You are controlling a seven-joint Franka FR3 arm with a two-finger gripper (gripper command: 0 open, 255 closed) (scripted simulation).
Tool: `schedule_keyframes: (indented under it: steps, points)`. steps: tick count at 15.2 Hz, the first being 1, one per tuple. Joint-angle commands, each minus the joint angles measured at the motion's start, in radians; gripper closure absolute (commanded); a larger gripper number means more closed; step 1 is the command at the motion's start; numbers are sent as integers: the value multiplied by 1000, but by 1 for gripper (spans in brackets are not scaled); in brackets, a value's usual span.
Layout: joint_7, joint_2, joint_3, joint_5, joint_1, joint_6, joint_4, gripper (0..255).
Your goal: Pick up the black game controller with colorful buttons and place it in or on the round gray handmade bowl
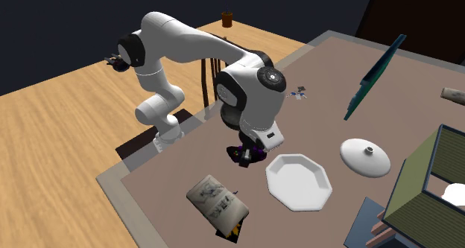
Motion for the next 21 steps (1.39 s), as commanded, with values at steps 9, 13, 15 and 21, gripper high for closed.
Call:
schedule_keyframes:
  steps: [9, 13, 15, 21]
  points:
    - [-2, 16, 0, 1, 0, -136, 153, 255]
    - [-3, 30, -1, 2, 0, -194, 224, 255]
    - [-3, 38, -1, 3, -1, -223, 262, 255]
    - [-6, 72, -2, 5, -2, -316, 388, 255]
